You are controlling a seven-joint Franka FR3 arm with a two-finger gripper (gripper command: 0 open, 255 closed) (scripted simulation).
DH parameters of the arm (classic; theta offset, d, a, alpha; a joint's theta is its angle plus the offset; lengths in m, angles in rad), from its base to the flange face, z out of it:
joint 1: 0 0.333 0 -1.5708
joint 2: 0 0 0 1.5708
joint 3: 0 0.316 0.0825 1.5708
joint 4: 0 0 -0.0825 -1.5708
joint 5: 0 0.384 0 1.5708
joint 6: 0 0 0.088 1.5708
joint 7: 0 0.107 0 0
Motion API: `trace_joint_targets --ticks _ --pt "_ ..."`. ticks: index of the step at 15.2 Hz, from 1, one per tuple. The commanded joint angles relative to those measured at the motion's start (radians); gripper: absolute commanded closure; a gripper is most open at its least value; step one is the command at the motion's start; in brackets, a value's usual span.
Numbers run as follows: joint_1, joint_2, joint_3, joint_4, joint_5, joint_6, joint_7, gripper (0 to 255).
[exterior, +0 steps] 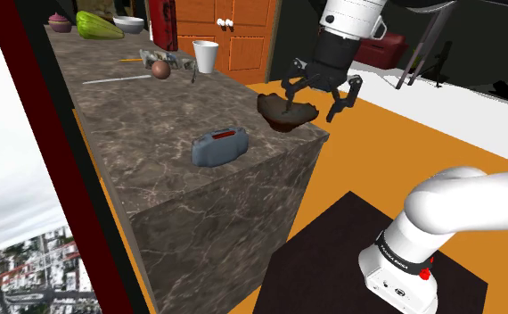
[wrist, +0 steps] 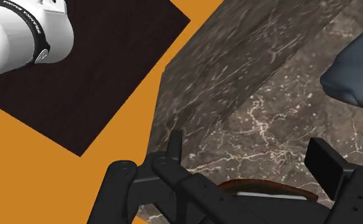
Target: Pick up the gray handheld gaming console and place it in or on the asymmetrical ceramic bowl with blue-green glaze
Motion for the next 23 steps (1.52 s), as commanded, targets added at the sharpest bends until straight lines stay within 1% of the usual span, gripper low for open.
trace_joint_targets --ticks 1,5,8,11,13,14,21,23 --pt "-0.039 0.041 0.077 0.043 0.027 0.006 0.139 0" --pt "-0.139 0.147 0.238 0.149 0.056 0.025 0.397 0" --pt "-0.238 0.247 0.375 0.245 0.052 0.043 0.595 0" --pt "-0.368 0.367 0.543 0.353 0.017 0.064 0.803 0" --pt "-0.486 0.463 0.695 0.430 -0.032 0.079 0.952 0" --pt "-0.507 0.474 0.718 0.440 -0.038 0.080 0.970 0" --pt "-0.503 0.464 0.740 0.340 -0.020 0.177 0.958 0" --pt "-0.503 0.464 0.740 0.340 -0.020 0.177 0.958 0"
